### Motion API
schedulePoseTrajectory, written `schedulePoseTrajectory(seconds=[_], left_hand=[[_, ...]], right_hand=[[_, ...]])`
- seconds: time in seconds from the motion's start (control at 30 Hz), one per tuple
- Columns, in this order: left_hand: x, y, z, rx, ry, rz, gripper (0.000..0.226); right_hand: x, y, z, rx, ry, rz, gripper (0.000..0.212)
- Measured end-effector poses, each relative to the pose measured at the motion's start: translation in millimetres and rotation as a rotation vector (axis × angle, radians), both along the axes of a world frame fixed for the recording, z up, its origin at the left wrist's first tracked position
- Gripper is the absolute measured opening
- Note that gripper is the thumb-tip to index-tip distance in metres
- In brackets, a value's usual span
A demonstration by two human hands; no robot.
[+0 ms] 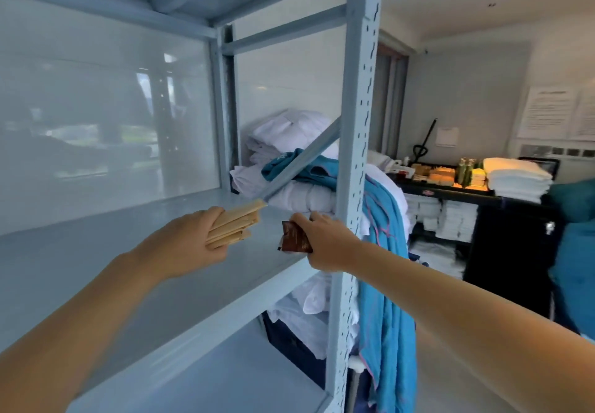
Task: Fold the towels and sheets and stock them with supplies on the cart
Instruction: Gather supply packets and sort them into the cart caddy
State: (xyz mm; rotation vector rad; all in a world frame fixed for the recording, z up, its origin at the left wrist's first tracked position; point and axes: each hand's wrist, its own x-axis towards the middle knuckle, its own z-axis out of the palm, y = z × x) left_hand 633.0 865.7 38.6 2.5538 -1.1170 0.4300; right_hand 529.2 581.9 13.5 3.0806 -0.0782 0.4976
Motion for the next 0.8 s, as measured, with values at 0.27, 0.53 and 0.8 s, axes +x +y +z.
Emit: schedulePoseTrajectory(seconds=[0.27, 0.53, 0.8], left_hand=[[-92, -129, -26, -0.025, -0.255, -0.24, 0.066], [-154, -291, -4, -0.049, -0.38, -0.47, 0.069], [-192, -477, -3, -0.088, -0.394, -0.638, 0.066]], right_hand=[[-145, -109, 31, -0.105, -0.133, -0.228, 0.071], [-255, -219, 32, -0.189, -0.215, -0.425, 0.091], [-331, -364, 42, -0.208, -0.202, -0.564, 0.083]])
